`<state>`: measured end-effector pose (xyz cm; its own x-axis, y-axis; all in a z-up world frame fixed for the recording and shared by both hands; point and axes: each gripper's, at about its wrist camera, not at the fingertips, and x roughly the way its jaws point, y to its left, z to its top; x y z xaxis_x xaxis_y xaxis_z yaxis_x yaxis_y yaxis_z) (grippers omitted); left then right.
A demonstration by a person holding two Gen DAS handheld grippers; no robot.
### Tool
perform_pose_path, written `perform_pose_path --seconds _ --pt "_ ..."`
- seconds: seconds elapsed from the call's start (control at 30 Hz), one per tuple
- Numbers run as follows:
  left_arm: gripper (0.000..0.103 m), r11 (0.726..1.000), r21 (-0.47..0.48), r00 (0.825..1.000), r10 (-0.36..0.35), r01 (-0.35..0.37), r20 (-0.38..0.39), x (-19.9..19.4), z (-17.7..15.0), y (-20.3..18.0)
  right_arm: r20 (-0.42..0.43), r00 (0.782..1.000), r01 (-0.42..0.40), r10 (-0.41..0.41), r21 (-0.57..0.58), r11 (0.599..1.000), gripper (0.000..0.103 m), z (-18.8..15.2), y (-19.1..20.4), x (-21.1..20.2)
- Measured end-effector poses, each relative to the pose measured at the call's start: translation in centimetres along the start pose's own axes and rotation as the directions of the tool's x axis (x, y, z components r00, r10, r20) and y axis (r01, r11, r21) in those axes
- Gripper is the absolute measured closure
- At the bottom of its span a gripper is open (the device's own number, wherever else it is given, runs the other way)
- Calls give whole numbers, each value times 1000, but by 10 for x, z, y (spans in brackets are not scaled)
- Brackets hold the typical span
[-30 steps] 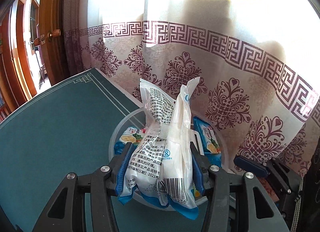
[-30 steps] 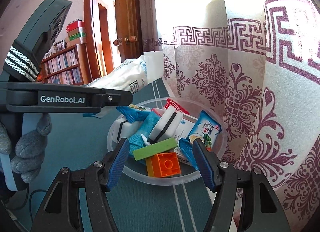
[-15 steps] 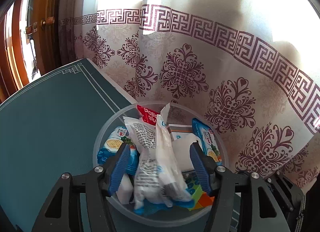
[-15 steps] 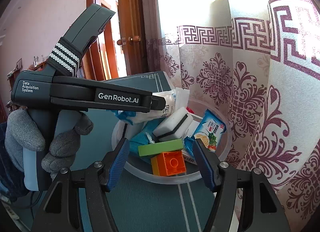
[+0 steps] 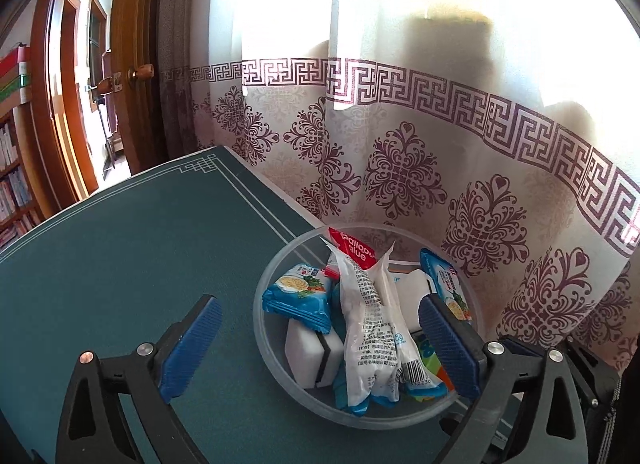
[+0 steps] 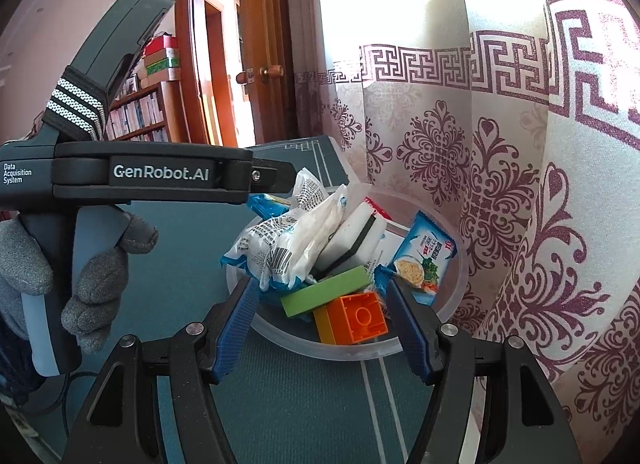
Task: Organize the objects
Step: 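Lower the medicine bag into the bowl and open the left gripper while right gripper releases the brick, then withdraw both open grippers slightly from the filled bowl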
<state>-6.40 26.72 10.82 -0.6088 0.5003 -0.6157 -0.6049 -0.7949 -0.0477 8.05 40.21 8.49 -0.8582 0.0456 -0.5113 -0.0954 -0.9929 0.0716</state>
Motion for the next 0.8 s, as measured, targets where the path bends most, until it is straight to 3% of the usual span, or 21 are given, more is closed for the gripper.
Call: perform_pose_path --seconds 0.27,0.5,0.8 --pt "1 994 -8 994 110 -110 -3 -16 -18 9 -15 999 50 -49 71 996 15 -6 -10 -9" --pt "0 986 -59 988 156 -155 11 -35 -27 18 -27 998 61 -60 40 997 10 -8 -1 -10" --pt "0 974 -28 973 228 -227 33 -44 -36 11 -15 997 70 -69 32 997 6 -6 3 -14"
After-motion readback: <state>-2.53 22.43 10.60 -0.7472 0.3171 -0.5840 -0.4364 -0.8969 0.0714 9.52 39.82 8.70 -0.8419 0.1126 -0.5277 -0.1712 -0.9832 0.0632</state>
